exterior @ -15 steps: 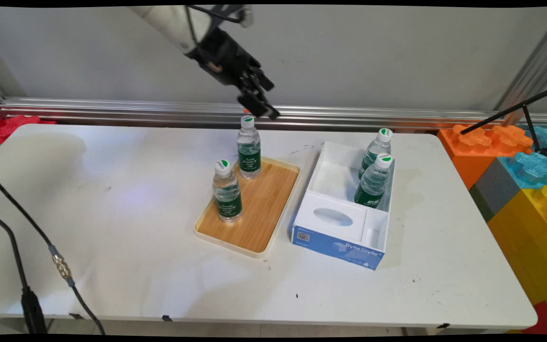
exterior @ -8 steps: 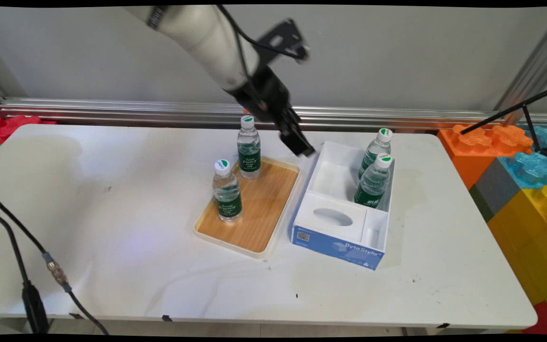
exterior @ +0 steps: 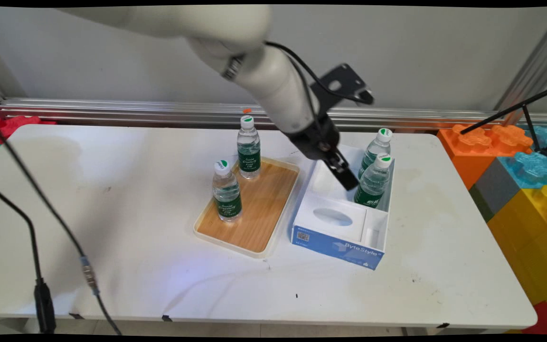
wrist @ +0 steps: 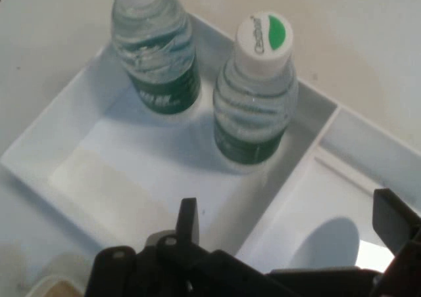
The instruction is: Pick up the green bottle from the white box
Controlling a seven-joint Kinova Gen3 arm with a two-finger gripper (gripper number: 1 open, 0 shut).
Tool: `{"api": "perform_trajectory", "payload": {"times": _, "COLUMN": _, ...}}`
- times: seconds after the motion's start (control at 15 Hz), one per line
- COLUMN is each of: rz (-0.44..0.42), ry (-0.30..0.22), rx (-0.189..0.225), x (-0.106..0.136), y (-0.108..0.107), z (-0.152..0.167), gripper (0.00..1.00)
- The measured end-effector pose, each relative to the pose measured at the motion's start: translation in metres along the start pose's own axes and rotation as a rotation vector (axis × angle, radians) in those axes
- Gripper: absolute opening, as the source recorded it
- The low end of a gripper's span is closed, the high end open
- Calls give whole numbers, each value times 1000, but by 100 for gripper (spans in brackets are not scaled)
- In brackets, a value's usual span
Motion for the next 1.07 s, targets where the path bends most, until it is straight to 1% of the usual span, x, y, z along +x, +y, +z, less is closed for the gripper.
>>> {"api": "perform_trajectory", "payload": {"times": 0.4, "rz": -38, "ry": 30, "rx": 33, "x": 13, "y": 6, "z": 65, "gripper": 100}}
{"api": "perform_trajectory", "payload": {"times": 0.6, "rz": -50, "ry": 46, "rx": 44, "x": 15, "y": 6, "z": 89, "gripper": 100}}
{"api": "perform_trajectory", "payload": {"times": 0.8, "rz": -57, "ry": 62, "rx": 48, "x": 15, "y": 7, "z": 108, "gripper": 100}}
{"api": "perform_trajectory", "payload": {"times": 1.07, "rz": -60, "ry": 77, "rx": 57, "x": 14, "y": 7, "z": 123, "gripper": 100}}
